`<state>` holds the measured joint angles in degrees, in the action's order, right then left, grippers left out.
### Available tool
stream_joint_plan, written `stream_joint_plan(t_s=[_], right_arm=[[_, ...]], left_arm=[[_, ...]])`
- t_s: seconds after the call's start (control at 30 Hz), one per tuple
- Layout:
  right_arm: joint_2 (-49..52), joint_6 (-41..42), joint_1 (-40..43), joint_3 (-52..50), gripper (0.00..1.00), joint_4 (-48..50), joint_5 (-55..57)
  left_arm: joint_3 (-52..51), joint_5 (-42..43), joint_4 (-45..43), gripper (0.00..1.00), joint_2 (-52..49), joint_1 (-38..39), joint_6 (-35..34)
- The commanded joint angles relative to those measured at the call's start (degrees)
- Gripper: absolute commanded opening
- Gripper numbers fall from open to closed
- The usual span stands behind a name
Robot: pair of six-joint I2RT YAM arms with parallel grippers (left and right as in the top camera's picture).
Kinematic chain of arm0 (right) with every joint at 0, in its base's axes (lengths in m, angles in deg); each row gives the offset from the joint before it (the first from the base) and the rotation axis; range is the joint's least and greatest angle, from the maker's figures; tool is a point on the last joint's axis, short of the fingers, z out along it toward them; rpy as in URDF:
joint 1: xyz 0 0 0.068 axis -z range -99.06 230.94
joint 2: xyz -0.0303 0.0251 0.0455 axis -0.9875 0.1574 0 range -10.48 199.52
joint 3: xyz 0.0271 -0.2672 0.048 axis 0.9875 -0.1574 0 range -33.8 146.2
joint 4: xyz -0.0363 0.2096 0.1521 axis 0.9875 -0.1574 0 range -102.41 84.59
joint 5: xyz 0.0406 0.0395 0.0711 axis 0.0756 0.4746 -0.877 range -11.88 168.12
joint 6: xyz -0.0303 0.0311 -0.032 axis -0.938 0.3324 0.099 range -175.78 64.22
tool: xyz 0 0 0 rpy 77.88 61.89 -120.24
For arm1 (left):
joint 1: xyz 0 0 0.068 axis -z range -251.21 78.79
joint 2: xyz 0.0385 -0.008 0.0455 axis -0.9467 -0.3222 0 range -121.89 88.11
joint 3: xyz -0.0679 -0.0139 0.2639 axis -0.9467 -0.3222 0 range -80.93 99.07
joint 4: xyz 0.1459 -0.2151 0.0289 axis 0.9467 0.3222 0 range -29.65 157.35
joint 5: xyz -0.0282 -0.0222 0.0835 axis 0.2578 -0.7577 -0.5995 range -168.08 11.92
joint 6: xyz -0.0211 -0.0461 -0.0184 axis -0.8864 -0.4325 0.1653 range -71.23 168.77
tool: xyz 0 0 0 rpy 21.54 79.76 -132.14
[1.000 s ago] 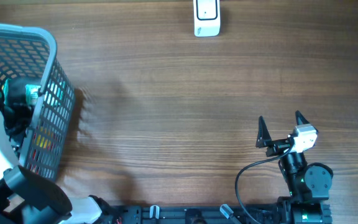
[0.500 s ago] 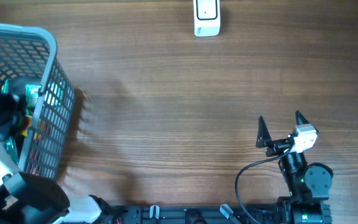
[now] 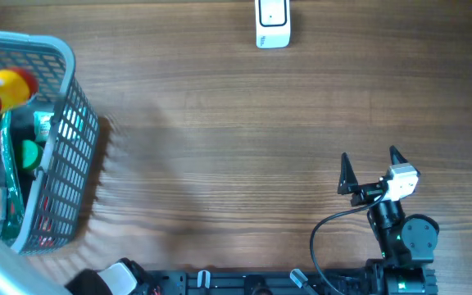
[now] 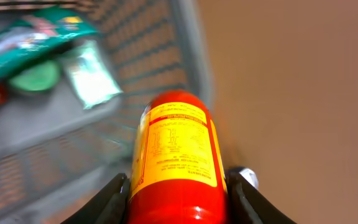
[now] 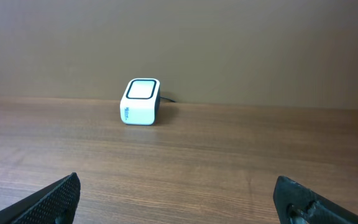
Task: Scan the item barcode
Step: 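Reach the left gripper into the basket and grasp the red sauce bottle, then carry the sauce bottle forward and set it upright on the table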
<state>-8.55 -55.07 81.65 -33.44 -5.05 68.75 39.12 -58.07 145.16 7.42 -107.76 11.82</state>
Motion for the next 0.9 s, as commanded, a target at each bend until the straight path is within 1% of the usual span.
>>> stream_joint_plan(t_s=[0.0, 0.03, 0.07, 0.1, 0.2, 0.3, 0.4, 0.5, 0.57, 0.63, 0.73, 0.8, 0.83, 0.87], right_arm=[[-0.26, -0.7, 0.44, -0.07, 1.0, 0.22, 0.79], [-0.26, -0.7, 0.44, -0.07, 1.0, 0.2, 0.79], [-0.26, -0.7, 0.44, -0.07, 1.0, 0.22, 0.79], [-0.26, -0.68, 0.44, -0.07, 1.0, 0.22, 0.79], [-0.26, -0.7, 0.44, -0.07, 1.0, 0.22, 0.79], [-0.26, -0.7, 0.44, -0.07, 1.0, 0.22, 0.79], [-0.26, -0.68, 0.44, -0.07, 1.0, 0.2, 0.79], [-0.26, -0.68, 0.44, -0.04, 1.0, 0.22, 0.79], [-0.26, -0.7, 0.44, -0.07, 1.0, 0.22, 0.79], [-0.26, -0.7, 0.44, -0.07, 1.0, 0.22, 0.79], [-0.26, -0.68, 0.44, -0.07, 1.0, 0.2, 0.79], [-0.26, -0.7, 0.44, -0.07, 1.0, 0.2, 0.79], [-0.26, -0.7, 0.44, -0.07, 1.0, 0.22, 0.79], [-0.26, -0.68, 0.44, -0.07, 1.0, 0.2, 0.79]], left_arm=[[1.11, 6.54, -1.42, 0.4, 4.28, 6.95, 0.48], [1.09, 6.51, -1.4, 0.4, 4.68, 10.03, 0.48], [1.09, 6.34, -1.38, 0.4, 4.79, 15.47, 0.48], [1.07, 5.62, -1.36, 0.4, 4.48, 18.97, 0.46], [1.05, 0.87, -1.09, 0.4, 2.03, 30.32, 0.46], [1.03, -5.51, 0.79, 0.4, -3.26, 41.16, 0.48], [1.03, -7.89, 2.69, 0.41, -9.79, 48.59, 0.5], [1.03, -10.97, 4.09, 0.41, -15.45, 53.55, 0.5], [1.03, -11.58, 4.59, 0.41, -22.14, 58.1, 0.72], [1.03, -15.02, 4.26, 0.41, -27.28, 61.31, 0.7], [1.03, -18.51, 4.09, 0.41, -32.79, 64.11, 0.7], [1.03, -22.58, 4.17, 0.41, -35.87, 65.42, 0.74], [1.03, -24.26, 3.91, 0.39, -37.35, 66.18, 2.8], [1.03, -24.17, 3.26, 0.38, -38.36, 66.84, 6.49]])
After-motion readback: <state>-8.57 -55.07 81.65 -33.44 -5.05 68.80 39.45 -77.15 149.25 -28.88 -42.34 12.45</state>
